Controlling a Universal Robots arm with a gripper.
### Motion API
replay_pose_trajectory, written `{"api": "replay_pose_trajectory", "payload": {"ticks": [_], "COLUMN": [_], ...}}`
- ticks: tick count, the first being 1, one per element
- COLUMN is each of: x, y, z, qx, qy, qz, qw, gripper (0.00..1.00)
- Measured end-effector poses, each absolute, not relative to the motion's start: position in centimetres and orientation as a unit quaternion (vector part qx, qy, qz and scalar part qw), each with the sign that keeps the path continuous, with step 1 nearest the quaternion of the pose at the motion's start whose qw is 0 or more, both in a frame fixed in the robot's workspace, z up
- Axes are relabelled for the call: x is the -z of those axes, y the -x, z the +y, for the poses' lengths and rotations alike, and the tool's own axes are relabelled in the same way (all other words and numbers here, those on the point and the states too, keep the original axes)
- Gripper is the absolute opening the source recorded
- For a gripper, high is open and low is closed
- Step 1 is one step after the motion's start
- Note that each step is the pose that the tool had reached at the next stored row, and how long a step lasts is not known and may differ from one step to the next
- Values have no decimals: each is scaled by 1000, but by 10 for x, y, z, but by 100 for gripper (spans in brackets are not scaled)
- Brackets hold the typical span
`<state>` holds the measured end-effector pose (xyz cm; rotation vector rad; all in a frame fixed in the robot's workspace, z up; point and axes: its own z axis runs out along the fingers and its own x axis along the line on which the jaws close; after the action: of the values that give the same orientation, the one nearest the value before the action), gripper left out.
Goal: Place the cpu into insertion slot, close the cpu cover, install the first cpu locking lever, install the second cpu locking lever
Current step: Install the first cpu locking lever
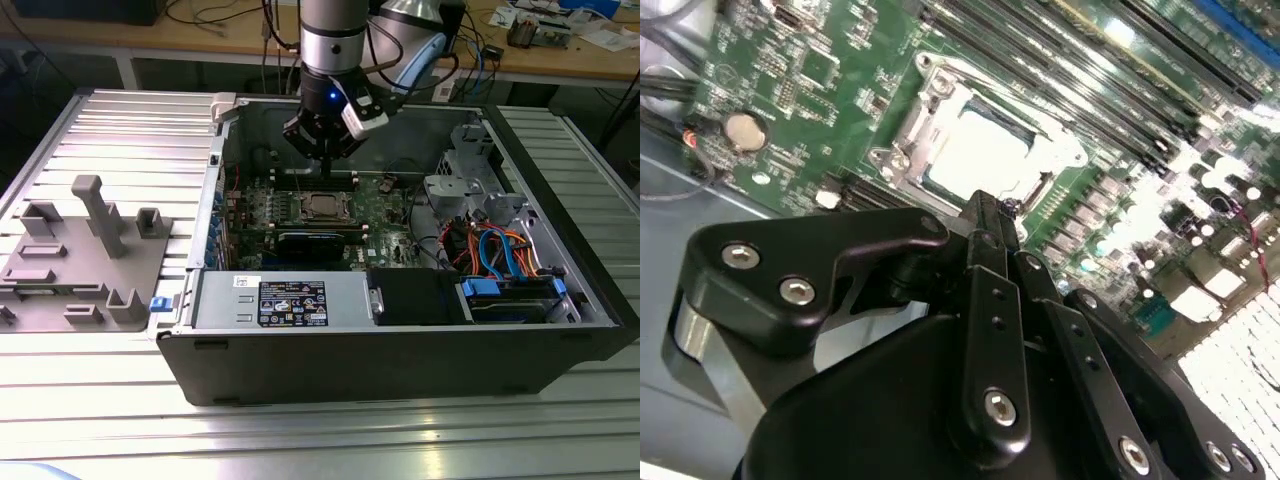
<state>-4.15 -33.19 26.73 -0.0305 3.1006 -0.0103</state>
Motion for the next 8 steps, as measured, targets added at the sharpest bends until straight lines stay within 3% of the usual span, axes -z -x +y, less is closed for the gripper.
{"api": "replay_pose_trajectory", "payload": {"ticks": [8], "x": [-267], "y": [73], "z": [-332], "qx": [3], "qy": [10], "qz": [1000], "qw": [20], "gripper": [11]}}
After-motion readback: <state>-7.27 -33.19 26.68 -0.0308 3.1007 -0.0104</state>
